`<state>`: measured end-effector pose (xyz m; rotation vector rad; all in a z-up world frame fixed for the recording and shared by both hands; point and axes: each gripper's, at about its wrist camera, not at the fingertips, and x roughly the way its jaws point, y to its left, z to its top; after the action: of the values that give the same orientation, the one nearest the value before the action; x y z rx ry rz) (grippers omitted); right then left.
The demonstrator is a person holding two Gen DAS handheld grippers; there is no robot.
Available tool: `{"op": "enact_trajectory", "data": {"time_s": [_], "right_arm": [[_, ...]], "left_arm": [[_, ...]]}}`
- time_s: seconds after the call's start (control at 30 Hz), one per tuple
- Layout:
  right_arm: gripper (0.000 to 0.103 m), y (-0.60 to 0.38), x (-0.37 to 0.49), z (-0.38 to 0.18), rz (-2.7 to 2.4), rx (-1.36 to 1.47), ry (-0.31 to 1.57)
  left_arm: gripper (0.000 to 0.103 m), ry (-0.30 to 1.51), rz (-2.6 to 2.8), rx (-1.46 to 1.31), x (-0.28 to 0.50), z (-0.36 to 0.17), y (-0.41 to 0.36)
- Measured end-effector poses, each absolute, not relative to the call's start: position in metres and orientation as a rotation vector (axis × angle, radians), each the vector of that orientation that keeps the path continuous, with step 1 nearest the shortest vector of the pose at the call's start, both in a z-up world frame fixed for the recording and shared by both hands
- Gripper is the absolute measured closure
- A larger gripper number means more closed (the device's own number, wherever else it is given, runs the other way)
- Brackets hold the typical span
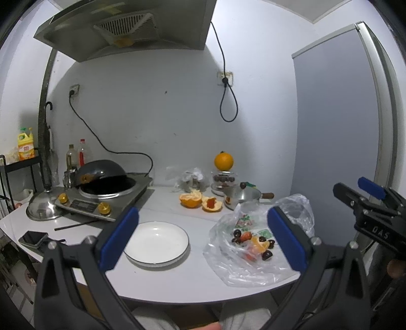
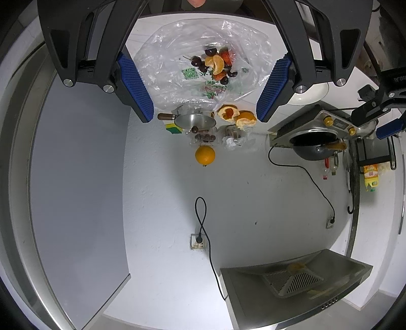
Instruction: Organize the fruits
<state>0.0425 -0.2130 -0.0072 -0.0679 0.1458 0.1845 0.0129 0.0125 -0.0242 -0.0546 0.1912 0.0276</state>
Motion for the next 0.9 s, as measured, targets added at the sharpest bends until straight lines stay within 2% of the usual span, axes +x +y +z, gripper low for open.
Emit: {"op": "enact_trajectory", "data": {"time_s": [0.9], "right_arm": [[0.017,-0.219,0.055,-0.014,0.183,-0.058,0.172]], "left_arm": [[0.001,0.223,0.015,-0.039,0.036,-0.030,-0.002]]}}
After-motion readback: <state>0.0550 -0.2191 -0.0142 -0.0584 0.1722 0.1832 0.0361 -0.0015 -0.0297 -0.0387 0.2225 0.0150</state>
